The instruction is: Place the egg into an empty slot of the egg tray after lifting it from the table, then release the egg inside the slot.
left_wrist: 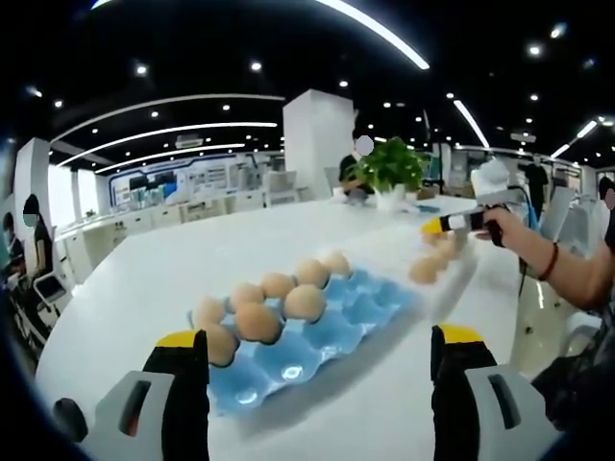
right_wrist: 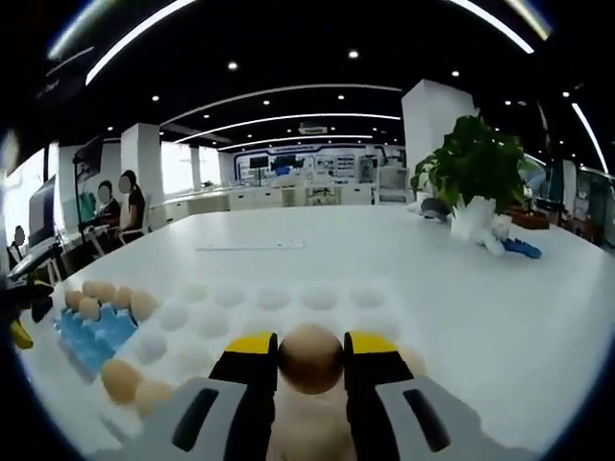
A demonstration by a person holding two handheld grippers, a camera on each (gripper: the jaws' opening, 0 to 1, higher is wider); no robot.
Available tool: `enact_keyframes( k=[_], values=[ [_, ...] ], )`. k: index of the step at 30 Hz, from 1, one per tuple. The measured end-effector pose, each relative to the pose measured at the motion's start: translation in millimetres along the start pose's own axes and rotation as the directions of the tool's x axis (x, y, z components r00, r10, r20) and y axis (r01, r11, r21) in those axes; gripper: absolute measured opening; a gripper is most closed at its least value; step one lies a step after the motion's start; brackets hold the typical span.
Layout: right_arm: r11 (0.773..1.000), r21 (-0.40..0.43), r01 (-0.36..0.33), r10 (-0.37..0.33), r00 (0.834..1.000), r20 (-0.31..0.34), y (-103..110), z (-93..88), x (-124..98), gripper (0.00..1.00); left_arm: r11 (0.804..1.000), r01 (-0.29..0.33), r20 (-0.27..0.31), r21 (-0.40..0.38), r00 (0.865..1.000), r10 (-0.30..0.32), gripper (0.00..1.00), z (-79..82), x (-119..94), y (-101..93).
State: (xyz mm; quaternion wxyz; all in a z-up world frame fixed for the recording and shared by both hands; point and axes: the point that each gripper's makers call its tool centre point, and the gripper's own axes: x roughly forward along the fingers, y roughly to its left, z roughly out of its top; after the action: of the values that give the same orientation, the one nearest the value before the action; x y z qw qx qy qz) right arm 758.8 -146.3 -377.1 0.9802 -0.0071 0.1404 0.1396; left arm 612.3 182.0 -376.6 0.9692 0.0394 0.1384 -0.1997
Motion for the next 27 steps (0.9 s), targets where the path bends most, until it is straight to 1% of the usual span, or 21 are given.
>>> enact_keyframes(
  k=[7, 8, 15, 20, 24, 25, 27],
  values=[
    [1.000, -0.023, -0.021, 0.021, 1.000, 0.015, 13, 2.7, -4, 0.28, 1.000, -0.002, 0.006, 0.000, 1.000, 0.002, 0.98, 1.0, -2, 0.6],
    [0.999, -0.044, -0.026, 0.027, 1.000, 0.013, 15, 3.1, -4, 0.28, 1.000, -0.003, 0.005, 0.000, 1.000, 0.003, 0.98, 0.7, -2, 0.7],
    [0.997, -0.061, -0.057, 0.058, 0.998, 0.009, 25, 6.6, 1, 0.28, 1.000, -0.003, 0.006, -0.004, 1.000, 0.003, 0.98, 0.1, -3, 0.2],
    [0.993, -0.078, -0.084, 0.084, 0.996, 0.003, 39, 4.4, 1, 0.28, 1.000, -0.007, 0.002, -0.002, 1.000, 0.007, 0.98, -0.6, -4, 1.6],
    [0.991, -0.081, -0.105, 0.105, 0.994, -0.001, 46, 4.4, 4, 0.28, 1.000, -0.010, 0.001, -0.001, 1.000, 0.010, 0.98, -1.2, -4, 2.7],
    [0.990, -0.084, -0.110, 0.110, 0.994, -0.003, 52, 2.1, 0, 0.28, 1.000, -0.012, -0.001, 0.000, 1.000, 0.012, 0.98, -1.7, -5, 3.0],
    [0.989, -0.086, -0.122, 0.122, 0.992, -0.003, 55, 3.0, 3, 0.28, 1.000, -0.012, 0.000, -0.002, 1.000, 0.012, 0.98, -2.5, -6, 3.1]
  ],
)
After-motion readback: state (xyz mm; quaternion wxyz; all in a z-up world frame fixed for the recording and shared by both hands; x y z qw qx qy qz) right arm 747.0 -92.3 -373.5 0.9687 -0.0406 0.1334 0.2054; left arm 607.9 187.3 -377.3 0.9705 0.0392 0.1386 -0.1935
